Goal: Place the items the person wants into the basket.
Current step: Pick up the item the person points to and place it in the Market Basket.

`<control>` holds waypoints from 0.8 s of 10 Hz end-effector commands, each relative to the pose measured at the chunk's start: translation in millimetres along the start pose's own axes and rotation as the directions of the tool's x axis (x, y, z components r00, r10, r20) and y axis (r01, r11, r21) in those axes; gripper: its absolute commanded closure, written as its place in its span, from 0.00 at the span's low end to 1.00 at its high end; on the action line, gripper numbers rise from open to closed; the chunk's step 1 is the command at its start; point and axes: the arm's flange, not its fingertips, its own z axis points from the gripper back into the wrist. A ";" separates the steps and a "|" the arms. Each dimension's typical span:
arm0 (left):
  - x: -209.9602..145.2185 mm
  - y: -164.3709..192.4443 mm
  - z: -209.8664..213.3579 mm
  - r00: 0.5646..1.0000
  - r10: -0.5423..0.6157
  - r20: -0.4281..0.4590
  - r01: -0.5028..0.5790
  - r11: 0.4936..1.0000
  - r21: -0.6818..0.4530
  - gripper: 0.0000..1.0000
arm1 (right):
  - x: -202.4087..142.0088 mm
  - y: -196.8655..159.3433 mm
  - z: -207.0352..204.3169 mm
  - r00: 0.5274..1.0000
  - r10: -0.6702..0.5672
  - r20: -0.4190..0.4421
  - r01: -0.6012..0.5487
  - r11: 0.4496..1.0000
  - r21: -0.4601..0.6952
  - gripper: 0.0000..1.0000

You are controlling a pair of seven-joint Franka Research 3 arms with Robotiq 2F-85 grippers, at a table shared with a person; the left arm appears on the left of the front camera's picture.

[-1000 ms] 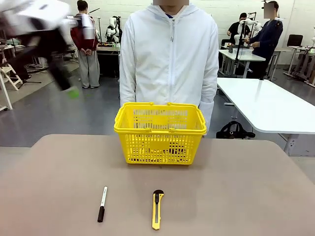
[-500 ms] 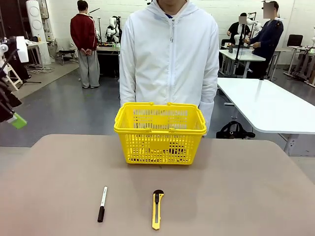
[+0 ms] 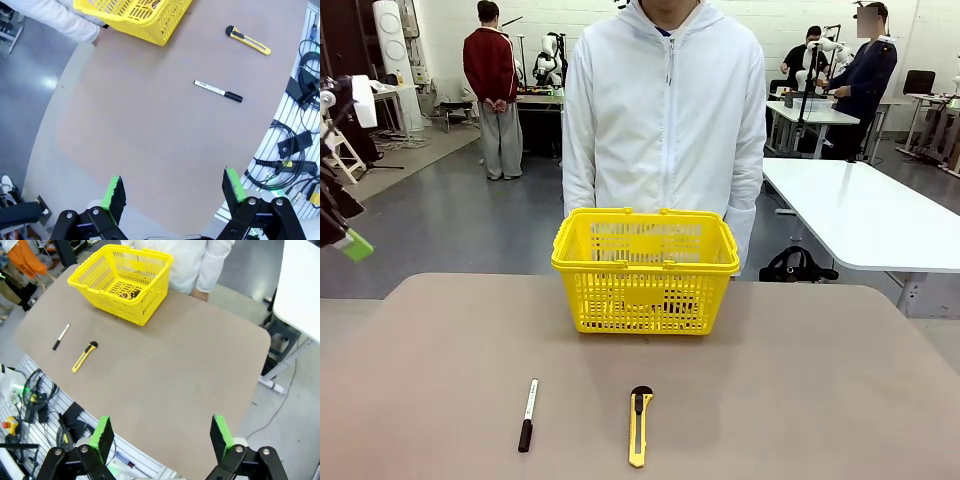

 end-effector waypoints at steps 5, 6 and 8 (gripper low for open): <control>-44.6 61.4 93.4 0.965 0.020 0.262 0.026 0.985 -0.171 0.00 | -2.8 1.1 -4.1 1.000 0.004 0.000 -0.004 1.000 0.011 0.00; -58.7 68.2 94.4 0.953 0.033 0.302 0.026 0.982 -0.188 0.00 | -2.8 1.1 -4.1 1.000 0.004 0.000 -0.004 1.000 0.011 0.00; -64.8 66.5 86.8 0.928 0.023 0.371 0.054 0.979 -0.196 0.00 | -2.8 1.1 -4.1 1.000 0.004 0.000 -0.004 1.000 0.011 0.00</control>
